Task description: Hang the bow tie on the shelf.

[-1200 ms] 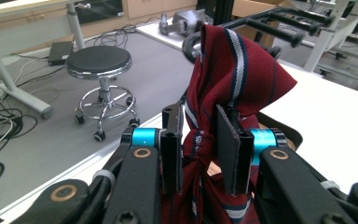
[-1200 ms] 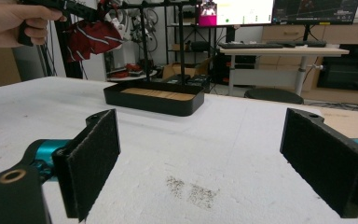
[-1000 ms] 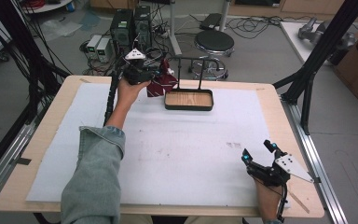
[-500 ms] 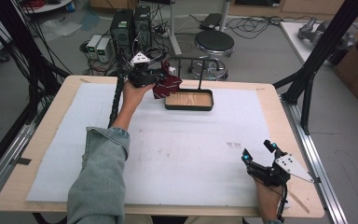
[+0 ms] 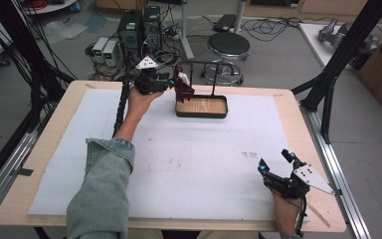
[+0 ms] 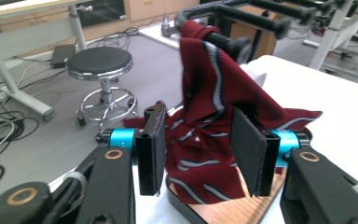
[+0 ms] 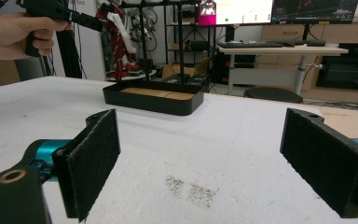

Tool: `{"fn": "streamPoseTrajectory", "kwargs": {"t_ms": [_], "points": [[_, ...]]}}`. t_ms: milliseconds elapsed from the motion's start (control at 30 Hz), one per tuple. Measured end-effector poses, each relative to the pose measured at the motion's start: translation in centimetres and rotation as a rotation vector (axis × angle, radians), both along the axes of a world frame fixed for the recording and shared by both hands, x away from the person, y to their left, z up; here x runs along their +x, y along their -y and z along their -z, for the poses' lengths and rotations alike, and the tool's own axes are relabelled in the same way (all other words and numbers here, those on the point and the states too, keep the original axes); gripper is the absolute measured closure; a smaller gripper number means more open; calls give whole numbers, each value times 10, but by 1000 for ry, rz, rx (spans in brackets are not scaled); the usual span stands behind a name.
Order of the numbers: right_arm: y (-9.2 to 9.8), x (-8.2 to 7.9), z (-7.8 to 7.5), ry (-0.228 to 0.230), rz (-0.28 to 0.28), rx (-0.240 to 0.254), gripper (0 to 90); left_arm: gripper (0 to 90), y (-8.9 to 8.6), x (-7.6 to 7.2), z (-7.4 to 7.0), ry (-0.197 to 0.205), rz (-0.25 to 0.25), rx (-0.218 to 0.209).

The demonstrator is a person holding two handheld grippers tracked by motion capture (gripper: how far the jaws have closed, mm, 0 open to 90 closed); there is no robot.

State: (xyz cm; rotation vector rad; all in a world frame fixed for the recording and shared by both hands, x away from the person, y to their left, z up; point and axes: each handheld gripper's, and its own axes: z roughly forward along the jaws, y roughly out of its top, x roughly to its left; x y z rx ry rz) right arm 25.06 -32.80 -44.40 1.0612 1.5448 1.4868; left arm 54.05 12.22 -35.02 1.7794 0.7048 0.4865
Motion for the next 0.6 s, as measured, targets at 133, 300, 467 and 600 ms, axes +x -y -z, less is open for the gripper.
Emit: {"fn": "streamPoseTrajectory", "kwargs": {"t_ms": [133, 300, 467, 600], "points": [[0, 0, 0, 0, 0, 0, 110, 521, -6, -8, -3, 10, 4, -10], [0, 0, 0, 3, 0, -2, 110, 457, -17, -18, -9, 6, -2, -49], [0, 0, 0, 0, 3, 3, 110, 412, -28, -30, -17, 13, -1, -59], [0, 0, 0, 0, 3, -1, 110, 379, -38, -41, -26, 43, -23, -72]]}}
